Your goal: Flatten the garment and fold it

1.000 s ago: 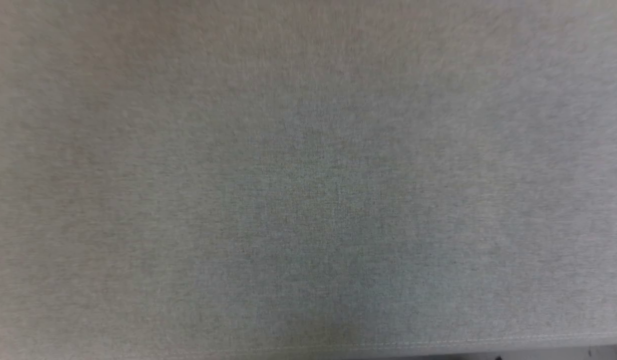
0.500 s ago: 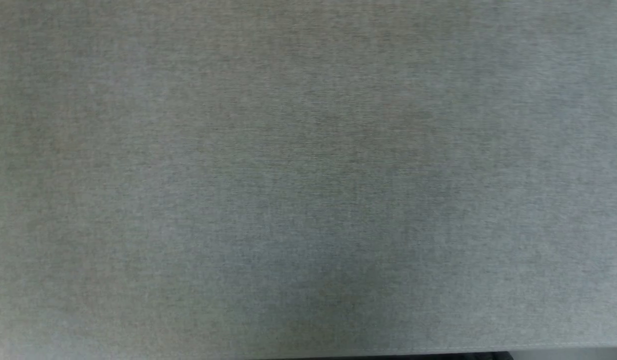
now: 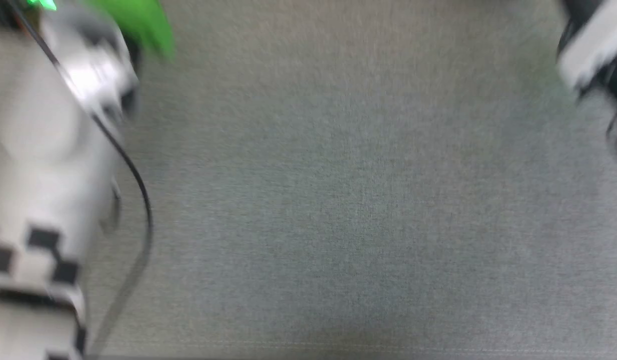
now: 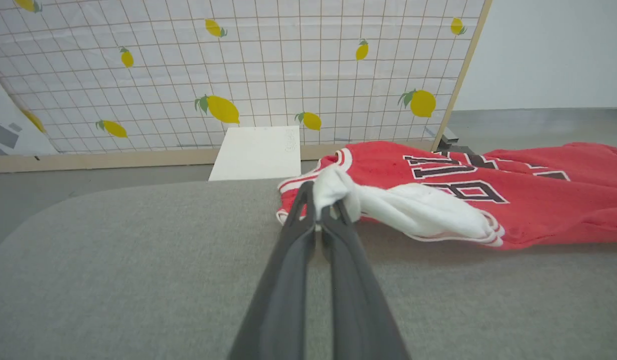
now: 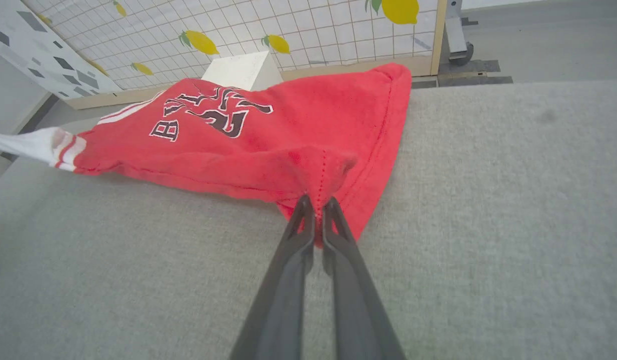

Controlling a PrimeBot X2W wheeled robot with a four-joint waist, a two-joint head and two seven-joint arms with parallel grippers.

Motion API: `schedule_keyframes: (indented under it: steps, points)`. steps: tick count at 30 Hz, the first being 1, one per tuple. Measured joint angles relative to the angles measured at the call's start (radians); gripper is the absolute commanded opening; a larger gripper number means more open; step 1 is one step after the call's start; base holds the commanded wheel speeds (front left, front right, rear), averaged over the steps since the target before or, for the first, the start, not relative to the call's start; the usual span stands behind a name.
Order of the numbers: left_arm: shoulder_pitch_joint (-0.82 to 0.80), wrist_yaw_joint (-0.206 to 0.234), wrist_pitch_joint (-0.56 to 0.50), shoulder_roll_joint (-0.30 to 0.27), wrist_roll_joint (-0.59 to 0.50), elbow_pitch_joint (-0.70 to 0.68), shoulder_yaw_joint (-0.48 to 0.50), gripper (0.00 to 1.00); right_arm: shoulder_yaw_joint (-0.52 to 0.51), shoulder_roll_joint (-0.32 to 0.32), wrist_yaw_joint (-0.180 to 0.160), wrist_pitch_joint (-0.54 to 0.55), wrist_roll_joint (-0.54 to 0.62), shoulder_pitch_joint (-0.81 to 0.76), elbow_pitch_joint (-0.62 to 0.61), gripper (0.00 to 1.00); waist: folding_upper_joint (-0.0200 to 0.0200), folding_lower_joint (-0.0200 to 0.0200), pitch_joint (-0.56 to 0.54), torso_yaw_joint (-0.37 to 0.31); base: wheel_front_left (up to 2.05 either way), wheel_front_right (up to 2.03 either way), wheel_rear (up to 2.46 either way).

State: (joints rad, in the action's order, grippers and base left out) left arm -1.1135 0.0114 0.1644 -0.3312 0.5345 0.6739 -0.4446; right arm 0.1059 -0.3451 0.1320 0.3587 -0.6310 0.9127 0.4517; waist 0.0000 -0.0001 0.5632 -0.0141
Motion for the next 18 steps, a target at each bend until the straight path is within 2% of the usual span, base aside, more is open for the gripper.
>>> schedule_keyframes:
  steps: [7, 12, 18]
  points:
    - [0.433, 0.026, -0.043, 0.010, 0.102, -0.165, -0.005, 0.00, 0.017, -0.002, 0.000, -0.074, -0.078, -0.345, -0.058, 0.00, 0.0000, 0.0000, -0.163, 0.023, 0.00, 0.00, 0.00]
    - [0.718, 0.082, -0.103, 0.001, 0.192, -0.318, 0.005, 0.00, 0.003, -0.005, 0.000, -0.093, -0.087, -0.522, -0.073, 0.00, 0.0000, -0.0001, -0.271, 0.034, 0.00, 0.00, 0.00]
    - [0.970, 0.155, -0.225, -0.036, 0.286, -0.479, 0.019, 0.00, -0.041, -0.026, 0.000, -0.075, -0.073, -0.686, -0.111, 0.00, 0.0000, -0.0001, -0.377, 0.041, 0.00, 0.00, 0.00]
